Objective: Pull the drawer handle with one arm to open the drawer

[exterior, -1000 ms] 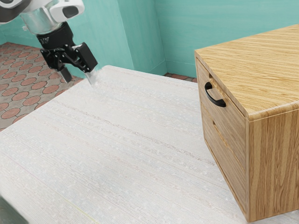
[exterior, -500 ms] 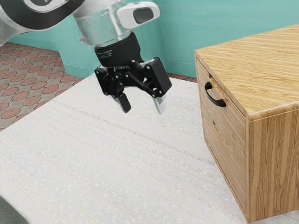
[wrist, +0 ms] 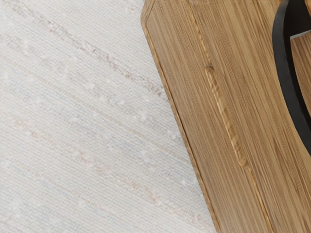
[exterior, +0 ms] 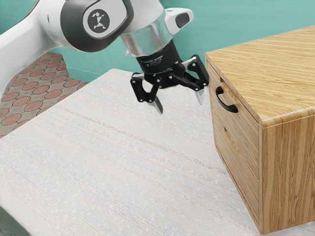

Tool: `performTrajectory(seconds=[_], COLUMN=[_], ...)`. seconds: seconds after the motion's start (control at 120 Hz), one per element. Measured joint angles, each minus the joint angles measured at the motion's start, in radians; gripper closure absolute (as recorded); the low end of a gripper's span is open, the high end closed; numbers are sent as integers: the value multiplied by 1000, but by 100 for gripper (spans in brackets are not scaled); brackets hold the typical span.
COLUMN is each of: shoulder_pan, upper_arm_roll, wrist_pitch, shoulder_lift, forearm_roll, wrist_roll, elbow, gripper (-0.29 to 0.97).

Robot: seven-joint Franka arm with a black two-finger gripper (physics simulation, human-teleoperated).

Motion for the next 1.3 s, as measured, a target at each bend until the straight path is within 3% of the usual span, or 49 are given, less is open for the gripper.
performTrajectory(seconds=[0.267, 0.842, 1.3], shoulder_pan=[7, -16, -19], upper_arm_roll=[0, 61, 59], wrist_pitch=[76, 286, 349], shoulder_lift=[54, 28, 36], forearm_roll=[2, -145, -186], wrist_roll=[-111, -223, -249], elbow=[11, -128, -165], gripper=[0, 0, 0])
